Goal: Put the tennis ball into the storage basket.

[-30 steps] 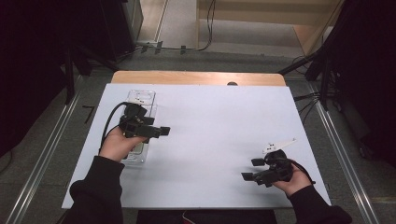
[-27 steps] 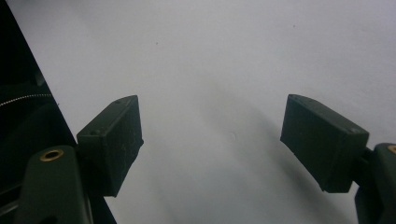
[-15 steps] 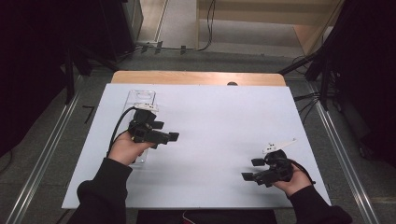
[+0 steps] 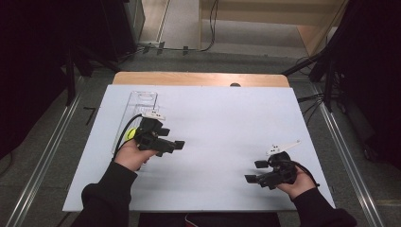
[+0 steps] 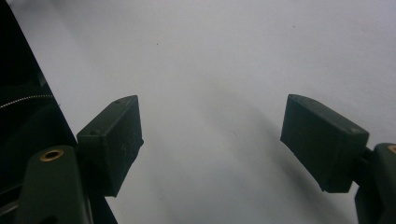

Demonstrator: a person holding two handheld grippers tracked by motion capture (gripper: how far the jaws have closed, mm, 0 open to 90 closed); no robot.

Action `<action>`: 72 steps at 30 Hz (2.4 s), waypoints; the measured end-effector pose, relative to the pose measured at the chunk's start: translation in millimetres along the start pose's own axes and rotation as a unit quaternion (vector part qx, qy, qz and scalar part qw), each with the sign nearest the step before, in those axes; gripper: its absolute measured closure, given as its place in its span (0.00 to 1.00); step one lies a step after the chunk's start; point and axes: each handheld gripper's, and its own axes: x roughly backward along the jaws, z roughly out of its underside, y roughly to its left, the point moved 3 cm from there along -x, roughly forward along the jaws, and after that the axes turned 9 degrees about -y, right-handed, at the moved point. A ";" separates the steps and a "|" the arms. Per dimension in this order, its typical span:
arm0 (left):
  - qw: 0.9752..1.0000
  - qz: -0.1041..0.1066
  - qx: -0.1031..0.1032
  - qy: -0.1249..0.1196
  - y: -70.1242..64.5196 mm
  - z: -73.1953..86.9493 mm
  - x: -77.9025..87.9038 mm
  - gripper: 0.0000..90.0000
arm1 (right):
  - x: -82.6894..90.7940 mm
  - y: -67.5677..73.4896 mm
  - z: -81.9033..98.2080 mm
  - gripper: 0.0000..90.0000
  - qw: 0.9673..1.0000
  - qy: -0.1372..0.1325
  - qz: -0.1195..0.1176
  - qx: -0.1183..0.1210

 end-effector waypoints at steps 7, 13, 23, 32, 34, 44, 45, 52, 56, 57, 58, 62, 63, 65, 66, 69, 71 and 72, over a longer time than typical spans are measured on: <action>1.000 0.005 0.000 -0.004 -0.2 11.2 2.7 0.19 | -0.1 -0.1 0.0 0.21 1.000 0.000 0.001 -0.001; 1.000 0.002 0.004 -0.004 1.2 17.3 4.4 0.19 | 0.1 -0.4 -0.1 0.21 1.000 0.000 0.002 0.000; 1.000 0.009 -0.007 0.006 -1.8 25.1 1.9 0.19 | 0.7 -0.6 -0.2 0.21 1.000 -0.003 0.004 0.000; 1.000 0.014 -0.021 0.019 -3.1 37.4 1.6 0.19 | 0.8 -0.7 -0.3 0.21 1.000 -0.004 0.004 0.000; 0.999 0.016 -0.024 0.020 -3.6 40.2 2.3 0.19 | 0.9 -0.6 -0.2 0.21 1.000 -0.004 0.004 0.000; 0.999 0.027 -0.027 0.018 -5.9 50.2 4.1 0.19 | 0.6 -1.0 -0.3 0.21 1.000 -0.004 0.006 -0.001; 0.999 0.026 -0.026 0.015 -5.9 51.2 3.8 0.19 | 0.7 -1.0 -0.2 0.21 1.000 -0.003 0.006 0.000; 0.999 0.030 -0.027 0.017 -7.0 57.5 5.6 0.19 | 0.9 -1.5 -0.2 0.21 1.000 -0.005 0.009 -0.002; 0.999 0.036 -0.027 0.017 -7.9 61.2 6.3 0.19 | 0.9 -1.5 -0.1 0.21 1.000 -0.005 0.009 -0.002; 0.999 0.037 -0.026 0.017 -8.0 62.1 6.3 0.19 | 1.0 -1.5 -0.1 0.21 1.000 -0.005 0.010 -0.003; 0.999 0.036 -0.023 0.016 -8.4 62.8 6.4 0.19 | 1.1 -1.5 -0.1 0.21 1.000 -0.005 0.010 -0.003; 0.999 0.038 -0.020 0.012 -7.9 65.4 8.3 0.19 | 1.3 -1.7 0.0 0.21 1.000 -0.005 0.010 -0.003; 0.999 0.039 -0.020 0.011 -8.0 65.9 8.9 0.19 | 1.5 -1.6 0.0 0.21 1.000 -0.004 0.010 -0.004; 0.999 0.040 -0.020 0.009 -8.5 66.9 10.0 0.19 | 1.6 -1.7 0.0 0.21 1.000 -0.005 0.011 -0.005; 0.999 0.041 -0.020 0.007 -8.8 67.4 10.4 0.19 | 1.7 -1.7 0.0 0.21 1.000 -0.005 0.011 -0.005; 0.999 0.042 -0.023 0.006 -9.9 69.4 12.1 0.19 | 1.7 -1.8 -0.1 0.21 1.000 -0.006 0.012 -0.006; 0.999 0.044 -0.024 0.006 -10.6 70.8 13.4 0.19 | 1.7 -2.0 -0.1 0.21 1.000 -0.006 0.011 -0.006; 0.999 0.044 -0.024 0.005 -11.0 71.5 14.0 0.19 | 1.7 -2.2 0.0 0.21 1.000 -0.006 0.011 -0.006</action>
